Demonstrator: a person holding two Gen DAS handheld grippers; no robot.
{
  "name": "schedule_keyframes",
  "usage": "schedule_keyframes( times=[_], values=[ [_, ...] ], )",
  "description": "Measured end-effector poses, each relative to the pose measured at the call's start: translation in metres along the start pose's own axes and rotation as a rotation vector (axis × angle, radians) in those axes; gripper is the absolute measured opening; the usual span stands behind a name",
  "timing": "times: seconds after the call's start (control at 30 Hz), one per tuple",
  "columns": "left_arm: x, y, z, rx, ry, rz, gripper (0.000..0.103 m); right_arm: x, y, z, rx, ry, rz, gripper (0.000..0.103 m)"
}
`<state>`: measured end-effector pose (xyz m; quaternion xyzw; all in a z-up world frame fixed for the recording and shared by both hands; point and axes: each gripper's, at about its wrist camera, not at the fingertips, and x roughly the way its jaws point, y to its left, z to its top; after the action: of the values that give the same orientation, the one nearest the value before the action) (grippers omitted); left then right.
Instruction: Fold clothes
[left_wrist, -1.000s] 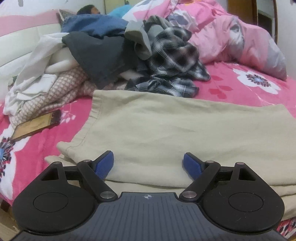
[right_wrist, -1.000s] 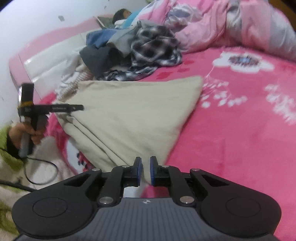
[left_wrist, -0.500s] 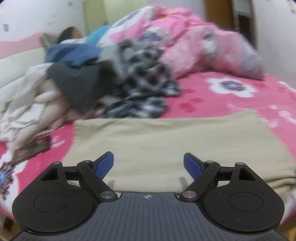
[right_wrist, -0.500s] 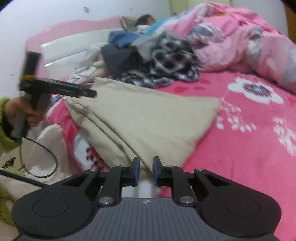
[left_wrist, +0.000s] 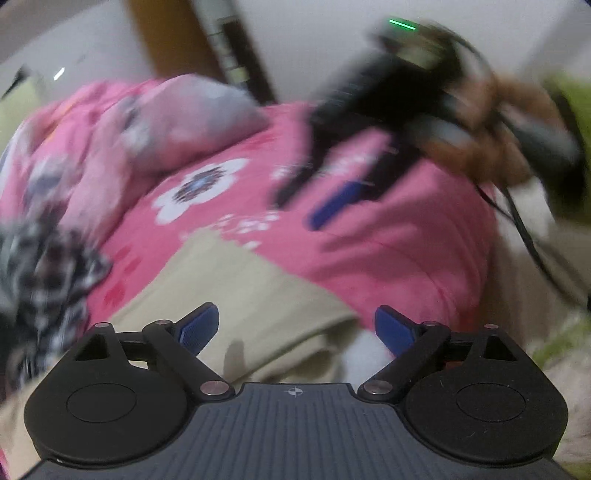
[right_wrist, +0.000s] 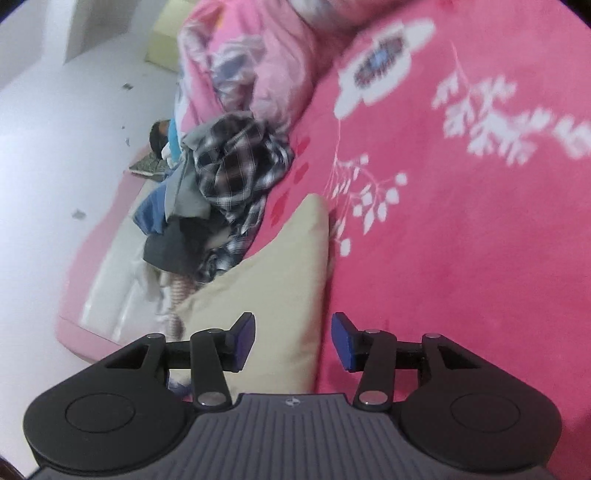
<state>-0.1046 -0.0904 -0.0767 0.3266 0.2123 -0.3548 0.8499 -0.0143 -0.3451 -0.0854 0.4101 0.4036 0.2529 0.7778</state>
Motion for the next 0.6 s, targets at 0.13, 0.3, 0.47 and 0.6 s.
schedule_keyframes(
  times=[0.13, 0.3, 0.47, 0.6],
  values=[
    [0.019, -0.023, -0.006, 0.154, 0.048, 0.040, 0.083, 0.020, -0.001, 0.011, 0.033, 0.063, -0.004, 0.051],
    [0.017, -0.025, -0.008, 0.183, 0.043, 0.058, 0.071, 0.043, -0.002, 0.022, 0.035, 0.114, -0.042, 0.052],
    [0.012, -0.013, -0.003, 0.126, 0.040, 0.053, 0.059, 0.067, -0.001, 0.030, 0.039, 0.169, -0.052, 0.051],
    [0.018, -0.018, -0.006, 0.172, 0.050, 0.045, 0.065, 0.079, 0.002, 0.036, 0.042, 0.186, -0.063, 0.050]
  ],
)
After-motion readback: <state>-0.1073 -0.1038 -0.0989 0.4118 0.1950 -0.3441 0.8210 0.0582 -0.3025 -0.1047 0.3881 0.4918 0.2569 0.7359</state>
